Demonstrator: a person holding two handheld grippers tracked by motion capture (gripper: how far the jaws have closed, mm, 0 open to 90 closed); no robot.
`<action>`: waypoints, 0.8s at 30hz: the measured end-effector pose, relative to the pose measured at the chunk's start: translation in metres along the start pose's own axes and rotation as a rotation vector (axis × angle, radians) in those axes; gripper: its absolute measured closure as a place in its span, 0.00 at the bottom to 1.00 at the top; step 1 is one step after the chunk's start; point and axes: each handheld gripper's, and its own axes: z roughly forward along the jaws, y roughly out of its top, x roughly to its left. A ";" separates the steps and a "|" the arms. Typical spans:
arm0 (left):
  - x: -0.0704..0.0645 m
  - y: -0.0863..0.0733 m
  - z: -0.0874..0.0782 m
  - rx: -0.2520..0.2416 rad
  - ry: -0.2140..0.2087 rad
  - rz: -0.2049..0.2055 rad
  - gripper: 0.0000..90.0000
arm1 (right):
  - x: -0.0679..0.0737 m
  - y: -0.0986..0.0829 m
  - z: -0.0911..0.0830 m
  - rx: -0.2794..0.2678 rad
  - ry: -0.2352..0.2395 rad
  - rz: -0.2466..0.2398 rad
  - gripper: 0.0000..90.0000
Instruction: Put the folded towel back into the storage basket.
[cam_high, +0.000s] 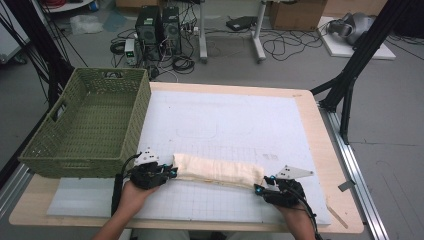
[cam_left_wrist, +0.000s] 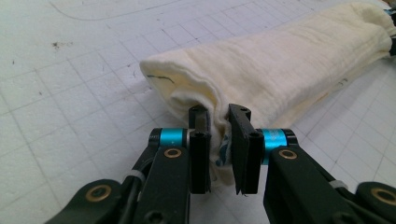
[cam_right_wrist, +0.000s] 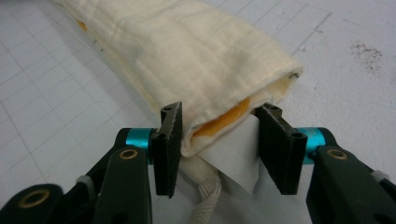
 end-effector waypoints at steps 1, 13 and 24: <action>0.000 0.000 0.000 0.001 0.001 0.001 0.87 | -0.001 0.000 0.000 -0.002 0.005 0.009 0.66; 0.001 0.002 -0.004 -0.016 0.019 0.014 0.90 | 0.002 0.004 -0.006 -0.016 -0.018 -0.035 0.91; -0.001 0.003 -0.006 -0.027 0.026 0.029 0.90 | -0.003 0.004 -0.012 -0.078 0.007 0.010 0.90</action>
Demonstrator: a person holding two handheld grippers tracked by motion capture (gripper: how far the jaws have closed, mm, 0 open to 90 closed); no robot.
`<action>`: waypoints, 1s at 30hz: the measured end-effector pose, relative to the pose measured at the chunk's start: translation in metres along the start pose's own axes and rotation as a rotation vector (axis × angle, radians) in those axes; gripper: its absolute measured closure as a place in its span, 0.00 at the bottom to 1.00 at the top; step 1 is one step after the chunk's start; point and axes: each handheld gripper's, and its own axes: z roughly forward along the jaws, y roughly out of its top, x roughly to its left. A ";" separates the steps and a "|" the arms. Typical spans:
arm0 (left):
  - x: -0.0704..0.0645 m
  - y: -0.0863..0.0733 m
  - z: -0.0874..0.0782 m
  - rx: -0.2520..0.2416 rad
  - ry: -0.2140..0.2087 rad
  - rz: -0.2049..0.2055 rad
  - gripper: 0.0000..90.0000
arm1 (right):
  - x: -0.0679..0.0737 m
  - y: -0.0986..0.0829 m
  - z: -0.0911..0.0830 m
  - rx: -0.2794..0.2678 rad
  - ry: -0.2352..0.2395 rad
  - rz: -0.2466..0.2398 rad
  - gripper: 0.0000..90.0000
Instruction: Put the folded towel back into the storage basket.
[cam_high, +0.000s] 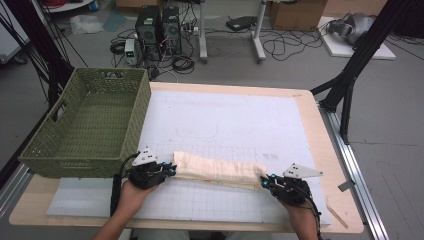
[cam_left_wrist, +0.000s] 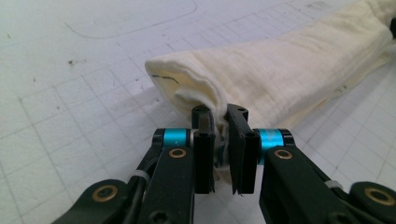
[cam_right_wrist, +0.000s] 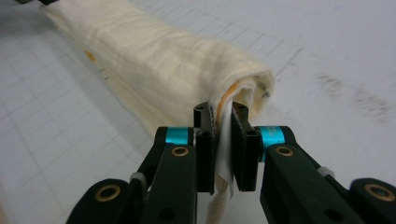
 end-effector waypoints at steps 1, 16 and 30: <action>0.001 0.000 0.000 0.002 0.001 -0.003 0.90 | 0.001 -0.001 0.003 0.026 0.013 -0.001 0.88; 0.002 -0.002 0.002 0.015 -0.001 -0.006 0.90 | 0.020 0.001 0.020 0.102 -0.048 -0.042 0.91; -0.001 0.006 -0.009 -0.086 -0.025 -0.005 0.90 | 0.013 0.012 0.001 -0.035 -0.036 -0.077 0.92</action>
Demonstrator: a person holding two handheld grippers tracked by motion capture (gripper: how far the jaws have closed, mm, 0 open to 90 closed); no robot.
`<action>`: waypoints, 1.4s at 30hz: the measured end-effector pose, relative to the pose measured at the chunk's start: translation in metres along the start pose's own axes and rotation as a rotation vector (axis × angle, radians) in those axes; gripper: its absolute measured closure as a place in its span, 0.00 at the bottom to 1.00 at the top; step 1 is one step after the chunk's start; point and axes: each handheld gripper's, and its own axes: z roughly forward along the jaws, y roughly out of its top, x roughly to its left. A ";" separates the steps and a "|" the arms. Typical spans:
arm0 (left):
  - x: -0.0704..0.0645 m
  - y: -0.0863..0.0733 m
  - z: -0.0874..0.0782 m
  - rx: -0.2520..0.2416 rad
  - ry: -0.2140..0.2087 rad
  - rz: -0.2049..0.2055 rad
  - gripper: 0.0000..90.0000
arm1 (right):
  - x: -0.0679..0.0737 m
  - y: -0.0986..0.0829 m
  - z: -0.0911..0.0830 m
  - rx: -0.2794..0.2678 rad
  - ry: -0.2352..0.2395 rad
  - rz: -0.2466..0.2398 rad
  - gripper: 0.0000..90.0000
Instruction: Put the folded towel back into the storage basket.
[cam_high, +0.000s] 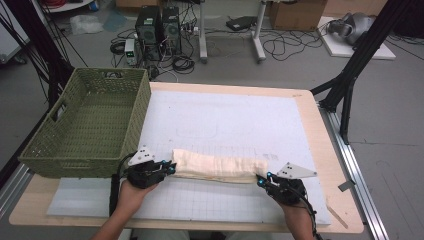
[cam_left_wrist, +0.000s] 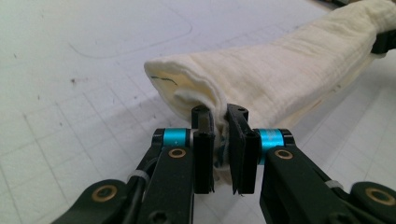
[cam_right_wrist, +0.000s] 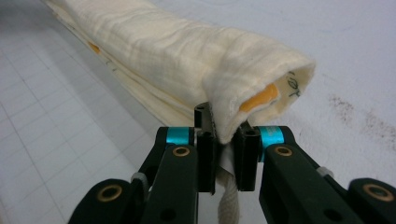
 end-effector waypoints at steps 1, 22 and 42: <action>0.000 0.002 -0.002 -0.016 -0.003 -0.002 0.90 | -0.001 0.001 -0.002 -0.016 0.006 -0.003 0.91; 0.006 0.035 -0.043 -0.182 -0.005 0.035 0.90 | -0.011 0.041 -0.007 -0.174 0.083 -0.072 0.91; 0.031 0.046 -0.102 -0.257 0.109 0.035 0.90 | -0.004 0.115 0.040 -0.240 0.162 -0.182 0.91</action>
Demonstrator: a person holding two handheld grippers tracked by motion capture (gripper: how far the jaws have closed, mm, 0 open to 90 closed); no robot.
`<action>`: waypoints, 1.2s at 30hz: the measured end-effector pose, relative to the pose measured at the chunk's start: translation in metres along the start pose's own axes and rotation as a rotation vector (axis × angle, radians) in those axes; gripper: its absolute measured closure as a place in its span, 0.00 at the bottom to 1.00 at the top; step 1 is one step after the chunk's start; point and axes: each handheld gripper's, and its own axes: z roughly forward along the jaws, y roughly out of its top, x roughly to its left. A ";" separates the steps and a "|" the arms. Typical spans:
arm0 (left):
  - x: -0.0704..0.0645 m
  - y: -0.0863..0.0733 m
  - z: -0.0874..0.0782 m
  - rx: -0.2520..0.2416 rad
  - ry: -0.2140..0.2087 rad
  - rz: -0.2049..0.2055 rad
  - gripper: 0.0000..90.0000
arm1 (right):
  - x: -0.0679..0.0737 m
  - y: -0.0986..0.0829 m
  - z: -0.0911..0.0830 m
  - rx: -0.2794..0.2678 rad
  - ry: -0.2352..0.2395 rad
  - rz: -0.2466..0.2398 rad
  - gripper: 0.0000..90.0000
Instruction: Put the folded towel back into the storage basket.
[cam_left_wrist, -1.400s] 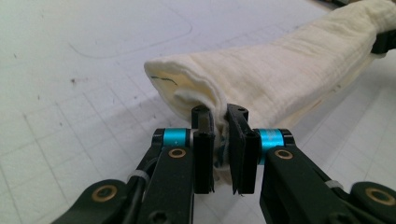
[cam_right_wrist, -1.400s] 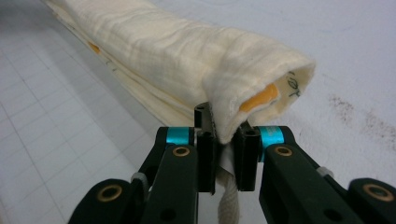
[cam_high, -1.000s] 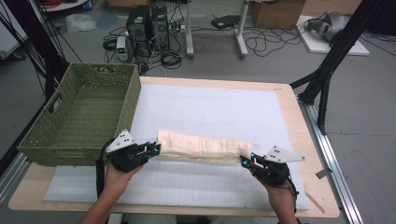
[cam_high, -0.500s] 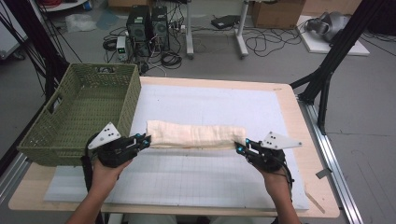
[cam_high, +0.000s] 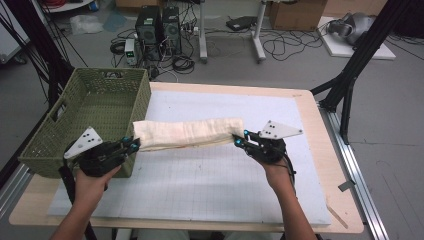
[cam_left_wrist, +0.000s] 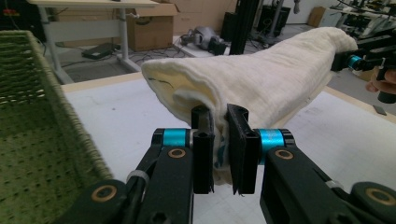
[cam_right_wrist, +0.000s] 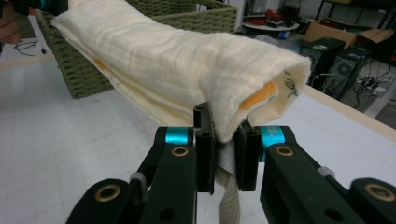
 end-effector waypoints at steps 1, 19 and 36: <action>0.002 0.000 -0.003 -0.004 0.007 -0.001 0.90 | 0.000 0.002 0.004 -0.002 0.008 -0.002 0.91; 0.037 0.006 -0.056 -0.052 0.134 -0.010 0.90 | 0.005 0.056 0.081 -0.024 0.087 -0.044 0.91; 0.067 0.008 -0.096 -0.075 0.233 -0.034 0.90 | 0.020 0.095 0.143 -0.047 0.149 -0.082 0.91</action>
